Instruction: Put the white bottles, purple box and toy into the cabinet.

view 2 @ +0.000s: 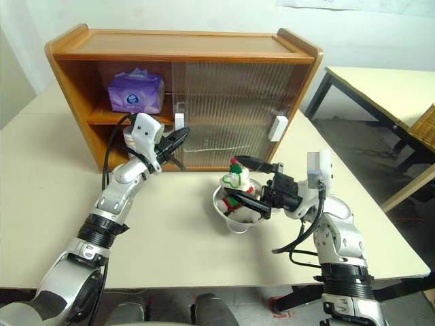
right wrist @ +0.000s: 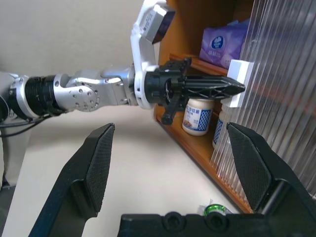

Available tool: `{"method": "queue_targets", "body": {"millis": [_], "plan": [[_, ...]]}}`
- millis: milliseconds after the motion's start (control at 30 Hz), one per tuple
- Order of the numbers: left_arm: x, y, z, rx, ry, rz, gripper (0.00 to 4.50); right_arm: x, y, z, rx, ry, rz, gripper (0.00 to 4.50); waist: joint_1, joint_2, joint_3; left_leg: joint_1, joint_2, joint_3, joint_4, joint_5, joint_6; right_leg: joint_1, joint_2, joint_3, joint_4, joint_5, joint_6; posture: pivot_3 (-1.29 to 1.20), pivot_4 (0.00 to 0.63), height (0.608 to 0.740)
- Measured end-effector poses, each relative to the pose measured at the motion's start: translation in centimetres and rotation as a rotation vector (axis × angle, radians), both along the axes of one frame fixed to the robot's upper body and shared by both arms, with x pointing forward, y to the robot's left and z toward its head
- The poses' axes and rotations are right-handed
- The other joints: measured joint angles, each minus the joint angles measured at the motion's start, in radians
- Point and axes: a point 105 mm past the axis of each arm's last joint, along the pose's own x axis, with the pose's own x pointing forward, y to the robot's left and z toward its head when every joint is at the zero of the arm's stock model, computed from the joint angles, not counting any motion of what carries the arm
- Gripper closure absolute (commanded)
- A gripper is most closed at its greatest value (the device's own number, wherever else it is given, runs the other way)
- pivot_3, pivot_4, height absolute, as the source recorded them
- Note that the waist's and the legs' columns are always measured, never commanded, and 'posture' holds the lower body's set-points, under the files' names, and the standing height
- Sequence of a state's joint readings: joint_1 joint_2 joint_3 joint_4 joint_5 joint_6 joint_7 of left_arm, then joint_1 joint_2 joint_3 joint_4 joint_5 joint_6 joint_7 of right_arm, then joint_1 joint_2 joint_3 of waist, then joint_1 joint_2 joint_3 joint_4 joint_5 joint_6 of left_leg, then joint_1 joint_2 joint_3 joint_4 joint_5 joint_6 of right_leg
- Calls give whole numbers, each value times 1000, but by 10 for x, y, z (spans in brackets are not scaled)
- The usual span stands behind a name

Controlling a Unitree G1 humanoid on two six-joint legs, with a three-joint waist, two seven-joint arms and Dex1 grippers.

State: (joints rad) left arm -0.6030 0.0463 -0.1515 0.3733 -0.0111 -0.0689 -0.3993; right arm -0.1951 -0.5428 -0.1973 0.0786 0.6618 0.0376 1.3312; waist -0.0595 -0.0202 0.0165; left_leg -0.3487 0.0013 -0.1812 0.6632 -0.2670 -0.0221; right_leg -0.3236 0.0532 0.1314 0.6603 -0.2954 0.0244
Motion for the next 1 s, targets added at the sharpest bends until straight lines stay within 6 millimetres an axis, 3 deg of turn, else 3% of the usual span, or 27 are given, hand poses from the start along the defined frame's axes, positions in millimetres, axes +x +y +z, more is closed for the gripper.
{"method": "queue_targets", "body": {"millis": [400, 1000], "plan": [[3, 8, -2, -21, 27, 68, 4474, 0, 1, 0, 16, 0, 3, 0, -16, 0, 0, 2, 0, 1, 0, 1, 0, 4, 0, 0, 0, 2, -2, -138, 0, 740], [-1, 70, -3, 2, 25, 238, 4474, 2, 0, 1, 18, -7, 19, 0, -35, 1, 0, 3, 1, 2, -1, 3, -2, 3, 0, 0, 2, 4, -6, -111, 0, 740]]}}
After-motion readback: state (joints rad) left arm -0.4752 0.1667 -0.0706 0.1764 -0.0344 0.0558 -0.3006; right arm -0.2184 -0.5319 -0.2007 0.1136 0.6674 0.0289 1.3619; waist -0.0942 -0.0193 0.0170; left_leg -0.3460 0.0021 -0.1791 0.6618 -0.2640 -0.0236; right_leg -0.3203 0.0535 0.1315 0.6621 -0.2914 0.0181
